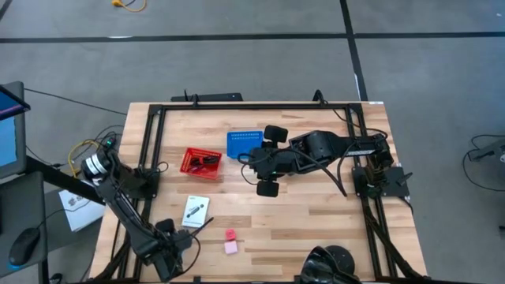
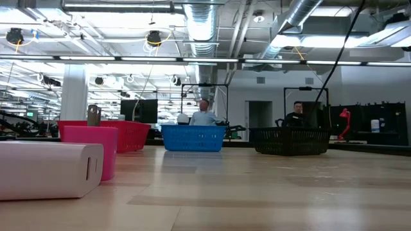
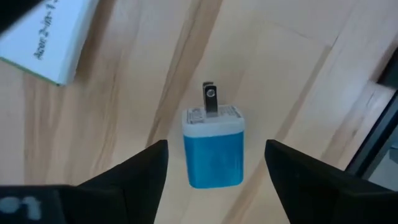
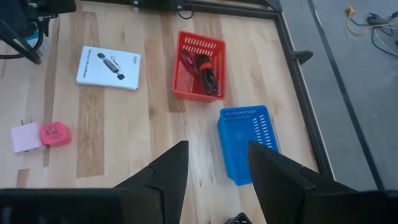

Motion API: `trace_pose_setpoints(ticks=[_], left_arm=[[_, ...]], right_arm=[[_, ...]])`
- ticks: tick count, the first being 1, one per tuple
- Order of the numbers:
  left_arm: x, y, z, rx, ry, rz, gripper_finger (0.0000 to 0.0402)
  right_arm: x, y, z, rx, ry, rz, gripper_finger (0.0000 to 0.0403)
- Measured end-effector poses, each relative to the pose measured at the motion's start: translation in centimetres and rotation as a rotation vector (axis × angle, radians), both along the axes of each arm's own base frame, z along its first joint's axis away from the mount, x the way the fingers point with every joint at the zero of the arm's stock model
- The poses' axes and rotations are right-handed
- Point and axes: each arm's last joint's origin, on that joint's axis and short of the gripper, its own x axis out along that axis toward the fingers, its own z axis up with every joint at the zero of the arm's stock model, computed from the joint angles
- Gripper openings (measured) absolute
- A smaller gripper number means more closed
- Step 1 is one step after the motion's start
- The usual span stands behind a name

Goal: Pick and place items into bin
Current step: Put the blue charger adapter into the blue bin

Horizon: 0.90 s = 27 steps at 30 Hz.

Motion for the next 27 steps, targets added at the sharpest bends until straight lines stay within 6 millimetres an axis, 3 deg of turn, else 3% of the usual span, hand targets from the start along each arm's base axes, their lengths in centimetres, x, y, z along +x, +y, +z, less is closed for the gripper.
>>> trace_pose_setpoints(ticks=[17,27], left_arm=[[0.3,-0.2,-1.9,0.085,0.003,-0.099,0.0255],[0.1,-0.1,-2.1,0.065,0.028,-0.062,0.0202]], right_arm=[[0.0,0.0,0.0,0.001,0.0,0.0,0.0161],[0.0,0.0,0.0,0.001,-0.001,0.0,0.0162]])
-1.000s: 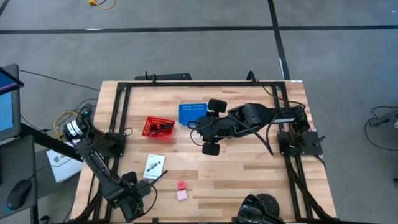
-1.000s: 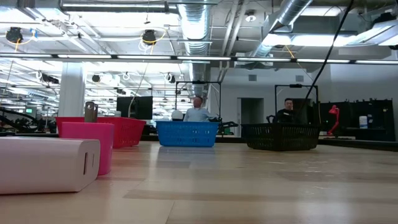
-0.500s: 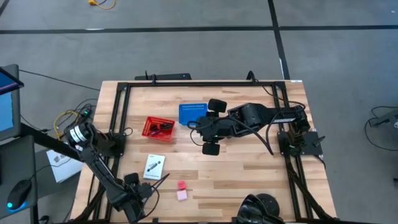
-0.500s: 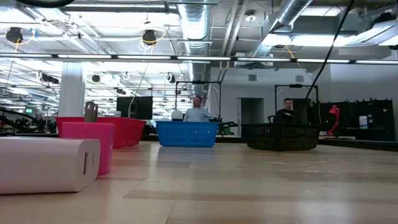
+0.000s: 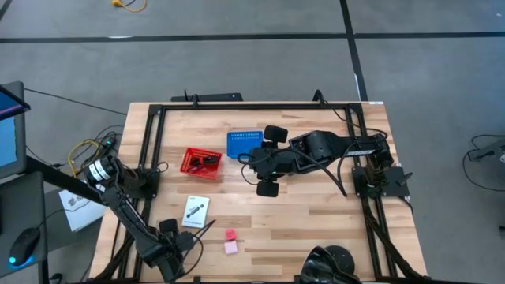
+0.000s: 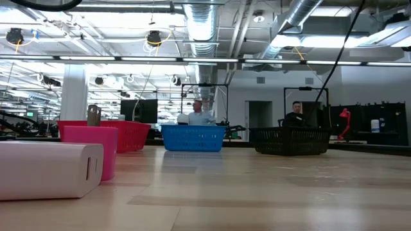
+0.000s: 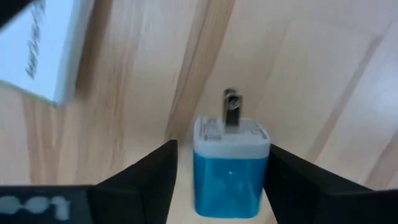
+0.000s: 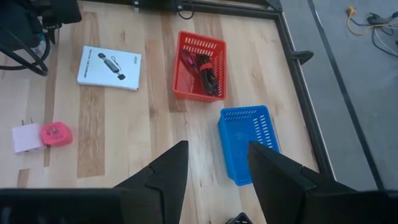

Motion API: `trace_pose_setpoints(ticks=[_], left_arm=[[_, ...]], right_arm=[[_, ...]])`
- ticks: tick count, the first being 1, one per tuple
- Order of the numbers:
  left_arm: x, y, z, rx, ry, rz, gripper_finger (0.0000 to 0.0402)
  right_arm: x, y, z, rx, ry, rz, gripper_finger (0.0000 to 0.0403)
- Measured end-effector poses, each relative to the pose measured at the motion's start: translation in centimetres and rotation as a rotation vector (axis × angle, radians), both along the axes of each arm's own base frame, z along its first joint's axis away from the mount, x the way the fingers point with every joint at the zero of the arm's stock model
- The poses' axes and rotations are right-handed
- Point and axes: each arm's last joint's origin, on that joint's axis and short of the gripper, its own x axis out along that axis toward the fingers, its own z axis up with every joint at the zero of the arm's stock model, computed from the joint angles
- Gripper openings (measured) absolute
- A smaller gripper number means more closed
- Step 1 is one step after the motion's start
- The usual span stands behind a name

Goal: Pick and place items into bin
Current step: Put the blue charger adapter into the blue bin

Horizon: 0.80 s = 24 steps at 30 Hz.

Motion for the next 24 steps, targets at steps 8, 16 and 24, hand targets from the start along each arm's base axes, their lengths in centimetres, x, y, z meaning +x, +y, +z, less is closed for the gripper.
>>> trace_pose_setpoints(ticks=[8,16,24], left_arm=[[-0.1,0.2,-0.4,-0.008,0.013,-0.059,0.0151],[1.4,1.2,2.1,0.098,-0.059,-0.175,0.0132],[4.4,7.2,8.5,0.595,0.017,-0.37,0.0138]], right_arm=[[0.0,0.0,0.0,0.0,0.0,0.0,0.0158],[0.0,0.0,0.0,0.0,-0.002,-0.001,0.0158],[0.0,0.0,0.0,0.0,-0.002,-0.001,0.0156]])
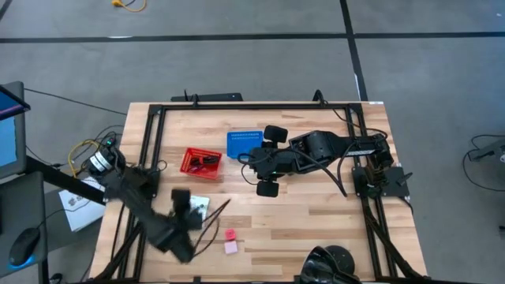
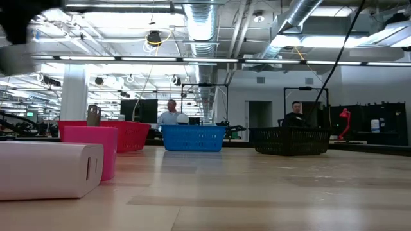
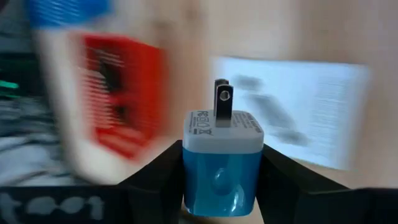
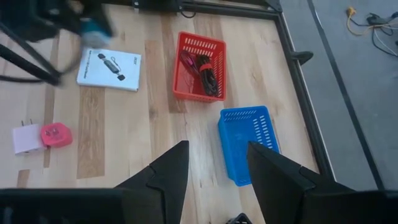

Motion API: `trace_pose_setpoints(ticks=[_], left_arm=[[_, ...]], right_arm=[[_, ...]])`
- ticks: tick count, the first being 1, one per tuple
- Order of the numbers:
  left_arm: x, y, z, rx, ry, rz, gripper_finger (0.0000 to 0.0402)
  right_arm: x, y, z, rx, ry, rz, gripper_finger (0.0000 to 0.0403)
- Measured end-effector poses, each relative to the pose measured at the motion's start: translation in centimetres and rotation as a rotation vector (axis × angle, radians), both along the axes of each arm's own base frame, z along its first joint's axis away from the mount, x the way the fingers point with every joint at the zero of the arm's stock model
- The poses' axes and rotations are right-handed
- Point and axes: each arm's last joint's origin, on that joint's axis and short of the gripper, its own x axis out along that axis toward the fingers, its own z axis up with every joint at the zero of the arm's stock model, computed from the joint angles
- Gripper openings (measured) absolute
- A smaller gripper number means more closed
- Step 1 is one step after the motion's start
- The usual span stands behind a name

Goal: Pick and place items into bin
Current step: Put the blue charger adapter into the blue bin

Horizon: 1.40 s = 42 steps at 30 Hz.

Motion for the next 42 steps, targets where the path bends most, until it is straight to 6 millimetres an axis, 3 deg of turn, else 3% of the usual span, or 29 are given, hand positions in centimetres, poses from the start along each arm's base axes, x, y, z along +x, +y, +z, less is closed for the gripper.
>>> trace_pose_setpoints(ticks=[4,8,13,16,19,23,28,35,42], left_arm=[[3.6,5.0,1.7,0.11,0.014,-0.032,0.0134],[7.9,10.6,1.8,0.137,-0.033,-0.054,0.0135],[12.9,17.6,2.3,0.043,-0.208,-0.162,0.0135],[13.8,22.4,2.8,-0.04,-0.317,-0.135,0.0135],[13.2,26.9,2.7,-0.17,-0.376,-0.046,0.0137],[12.5,31.1,1.4,-0.34,-0.433,0.104,0.0137],[12.8,33.2,-1.2,-0.395,-0.417,0.231,0.0138],[14.6,31.8,-5.9,-0.388,-0.228,0.128,0.0139],[14.7,31.2,-6.2,-0.367,-0.184,0.091,0.0141]], right_arm=[[0.0,0.1,0.0,0.0,0.001,0.002,0.016],[-0.6,0.5,-0.3,-0.009,0.056,0.007,0.0161],[-2.6,0.5,0.0,-0.003,0.138,-0.062,0.0161],[-4.0,0.3,1.2,-0.015,0.109,-0.094,0.0161],[-5.6,0.0,2.8,-0.026,0.039,-0.106,0.0161],[-7.4,-0.9,5.0,-0.042,-0.084,-0.153,0.0161],[-8.3,-1.9,6.5,-0.037,-0.184,-0.196,0.0161],[-7.9,-1.9,6.2,-0.039,-0.172,-0.198,0.0161],[-6.6,-1.5,4.9,-0.054,-0.107,-0.181,0.0161]])
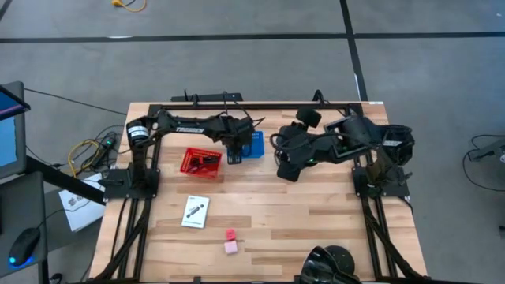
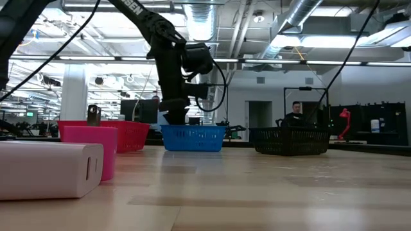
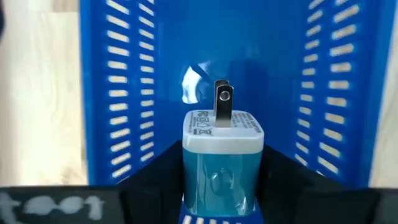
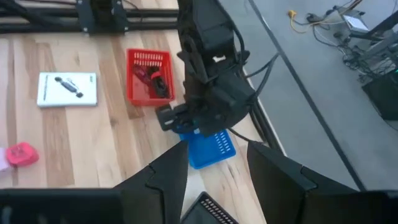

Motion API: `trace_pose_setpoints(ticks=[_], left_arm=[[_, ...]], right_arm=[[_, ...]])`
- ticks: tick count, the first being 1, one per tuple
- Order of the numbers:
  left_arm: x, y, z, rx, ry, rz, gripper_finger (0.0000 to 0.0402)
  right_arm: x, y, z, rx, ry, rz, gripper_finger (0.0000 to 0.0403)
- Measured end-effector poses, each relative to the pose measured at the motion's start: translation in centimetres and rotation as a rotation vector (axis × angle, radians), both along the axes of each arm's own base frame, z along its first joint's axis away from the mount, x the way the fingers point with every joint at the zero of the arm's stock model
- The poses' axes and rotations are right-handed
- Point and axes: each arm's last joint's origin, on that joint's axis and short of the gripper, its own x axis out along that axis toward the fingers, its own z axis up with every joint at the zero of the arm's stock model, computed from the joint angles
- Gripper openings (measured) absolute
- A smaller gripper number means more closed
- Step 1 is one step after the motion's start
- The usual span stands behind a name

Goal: Pick and place items into bin
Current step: Put the blue charger adapter into the blue bin, then put the pink charger adapter into the blue bin

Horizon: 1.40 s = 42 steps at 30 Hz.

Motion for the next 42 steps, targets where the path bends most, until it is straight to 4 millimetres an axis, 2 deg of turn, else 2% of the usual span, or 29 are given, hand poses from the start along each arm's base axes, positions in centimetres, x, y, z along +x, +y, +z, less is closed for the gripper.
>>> trace_pose_setpoints(ticks=[5,14,16,19,22,25,29,32,36,39,42], left_arm=[[0.0,0.1,-0.5,-0.004,0.021,-0.001,0.0165],[0.1,0.1,-1.8,0.006,0.076,-0.027,0.0197],[0.2,0.0,-1.5,0.008,0.092,-0.02,0.0198],[0.2,0.0,0.1,-0.008,0.155,-0.015,0.0196],[0.9,0.3,3.0,0.005,0.148,0.019,0.0196],[1.4,0.5,7.1,0.023,0.095,0.029,0.0196],[0.4,0.4,13.0,0.08,0.033,0.04,0.0196],[-2.4,-0.2,18.0,0.117,-0.047,0.102,0.0196],[-8.1,-2.4,23.5,0.116,-0.16,0.183,0.0196],[-12.1,-5.0,26.6,0.098,-0.267,0.209,0.0196],[-15.3,-7.8,28.9,0.094,-0.381,0.199,0.0196]], right_arm=[[1.0,0.5,-0.8,-0.007,0.021,0.004,0.0161],[0.9,0.9,-1.0,-0.013,0.038,0.02,0.0161],[0.9,0.9,-1.0,-0.015,0.038,0.018,0.0161],[1.0,0.7,-1.0,-0.016,0.038,0.011,0.0161],[1.1,0.2,-1.0,-0.014,0.039,-0.002,0.0161],[1.3,0.0,-1.2,-0.013,0.04,-0.01,0.0161],[2.0,0.7,-2.9,-0.011,0.09,0.007,0.0161],[3.1,1.5,-4.8,-0.004,0.117,0.059,0.0161],[4.9,2.6,-7.9,0.094,0.161,0.219,0.0161],[6.4,3.2,-10.5,0.134,0.148,0.314,0.0161],[7.2,3.4,-13.2,0.156,0.147,0.35,0.0161]])
